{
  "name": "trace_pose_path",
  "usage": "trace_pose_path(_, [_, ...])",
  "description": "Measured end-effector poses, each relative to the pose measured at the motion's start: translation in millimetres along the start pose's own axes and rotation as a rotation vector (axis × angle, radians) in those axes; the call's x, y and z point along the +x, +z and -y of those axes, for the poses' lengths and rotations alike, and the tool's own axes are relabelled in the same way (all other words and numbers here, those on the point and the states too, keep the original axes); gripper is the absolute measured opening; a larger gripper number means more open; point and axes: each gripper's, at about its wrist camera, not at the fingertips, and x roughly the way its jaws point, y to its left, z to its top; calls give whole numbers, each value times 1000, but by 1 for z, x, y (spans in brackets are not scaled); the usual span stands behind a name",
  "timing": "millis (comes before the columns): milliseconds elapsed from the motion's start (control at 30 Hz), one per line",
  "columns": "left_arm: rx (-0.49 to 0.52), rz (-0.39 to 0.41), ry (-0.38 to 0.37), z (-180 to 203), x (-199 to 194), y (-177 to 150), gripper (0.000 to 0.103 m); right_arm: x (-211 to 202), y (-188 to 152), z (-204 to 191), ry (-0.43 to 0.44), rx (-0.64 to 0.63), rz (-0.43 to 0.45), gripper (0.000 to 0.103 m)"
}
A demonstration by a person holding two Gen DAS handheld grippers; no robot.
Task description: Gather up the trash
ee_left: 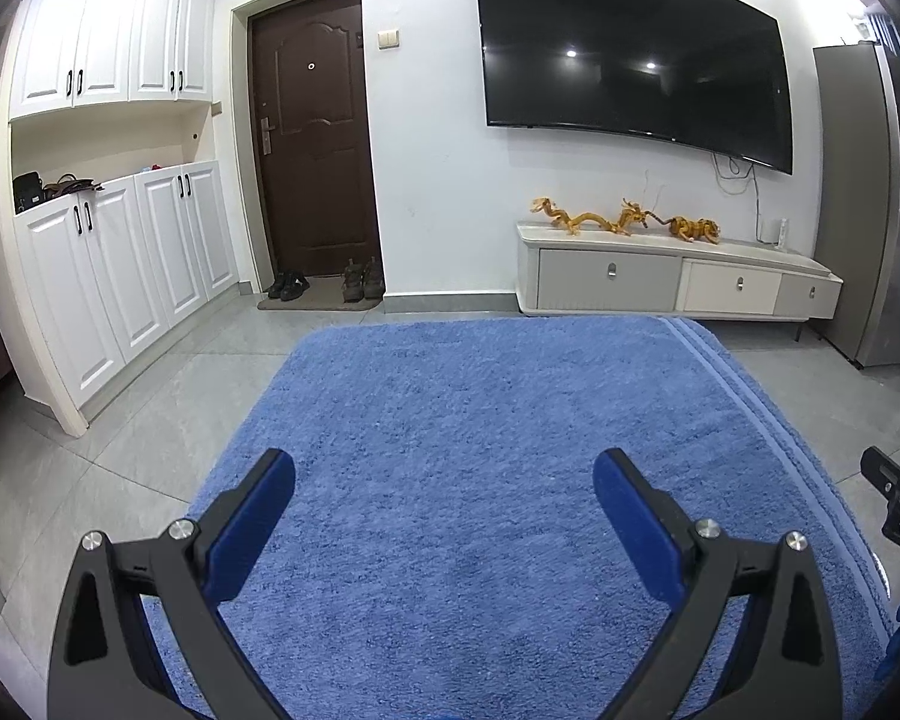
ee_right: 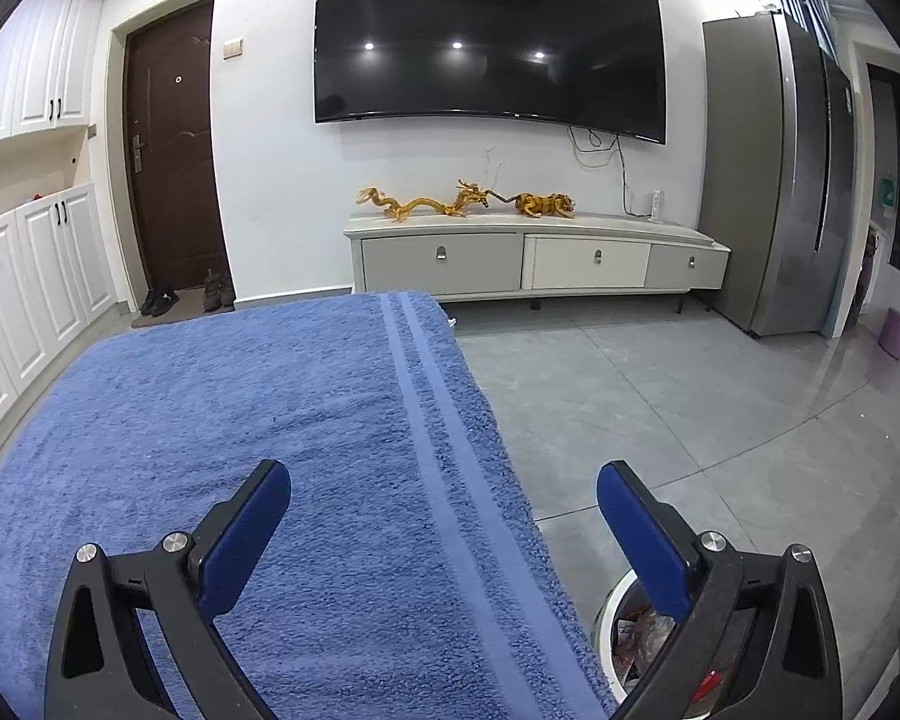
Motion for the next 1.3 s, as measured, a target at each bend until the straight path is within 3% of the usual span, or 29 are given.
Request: trace_pose_path(1300, [17, 21, -53, 13, -12, 2, 100, -17, 7, 15, -52, 4, 59, 103])
